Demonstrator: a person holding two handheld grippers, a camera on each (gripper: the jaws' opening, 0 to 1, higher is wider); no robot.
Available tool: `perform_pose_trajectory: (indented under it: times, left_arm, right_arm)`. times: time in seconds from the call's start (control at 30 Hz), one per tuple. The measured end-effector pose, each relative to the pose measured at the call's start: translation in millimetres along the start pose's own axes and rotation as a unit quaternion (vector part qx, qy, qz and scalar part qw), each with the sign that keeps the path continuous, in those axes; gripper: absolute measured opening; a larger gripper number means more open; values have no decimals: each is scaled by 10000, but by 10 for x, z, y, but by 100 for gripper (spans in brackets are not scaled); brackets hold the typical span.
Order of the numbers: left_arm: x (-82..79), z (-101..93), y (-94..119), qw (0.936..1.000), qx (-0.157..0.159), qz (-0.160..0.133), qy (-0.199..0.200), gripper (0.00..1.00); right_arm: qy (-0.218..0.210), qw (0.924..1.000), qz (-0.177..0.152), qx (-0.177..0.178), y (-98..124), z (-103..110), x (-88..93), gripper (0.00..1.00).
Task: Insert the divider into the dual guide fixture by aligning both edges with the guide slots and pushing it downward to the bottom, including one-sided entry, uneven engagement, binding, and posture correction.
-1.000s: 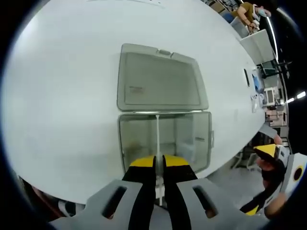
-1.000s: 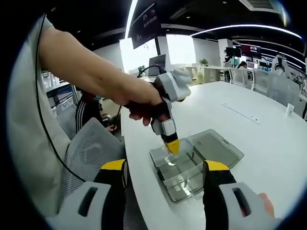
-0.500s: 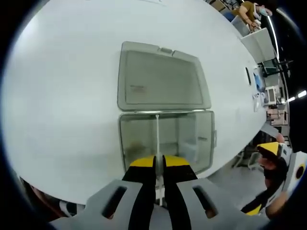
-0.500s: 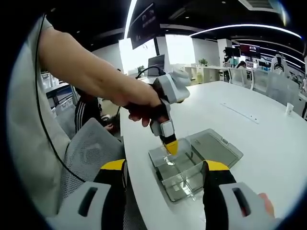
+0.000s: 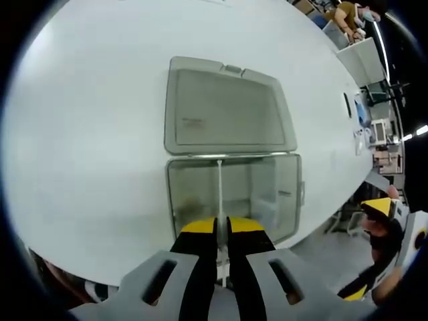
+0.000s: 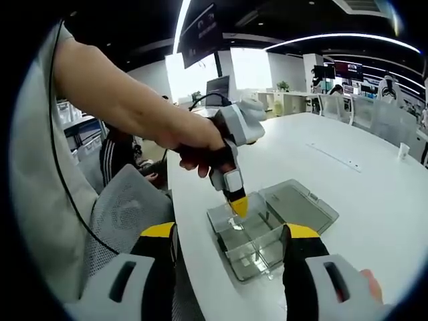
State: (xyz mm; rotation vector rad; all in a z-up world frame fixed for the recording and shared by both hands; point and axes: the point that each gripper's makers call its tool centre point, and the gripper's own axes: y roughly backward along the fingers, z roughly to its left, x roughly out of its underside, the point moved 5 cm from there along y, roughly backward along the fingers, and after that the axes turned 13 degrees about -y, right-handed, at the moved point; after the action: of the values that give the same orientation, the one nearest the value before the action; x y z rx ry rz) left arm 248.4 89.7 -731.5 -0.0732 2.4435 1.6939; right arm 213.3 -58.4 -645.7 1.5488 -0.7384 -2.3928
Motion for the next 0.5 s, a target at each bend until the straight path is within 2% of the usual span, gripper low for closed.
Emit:
perform_pose_trajectory:
  times: [0.5]
  left_arm:
    - [7, -42, 27, 10000, 21, -13, -7, 1]
  right_arm:
    - [-22, 10000, -8, 9, 9, -4, 15, 61]
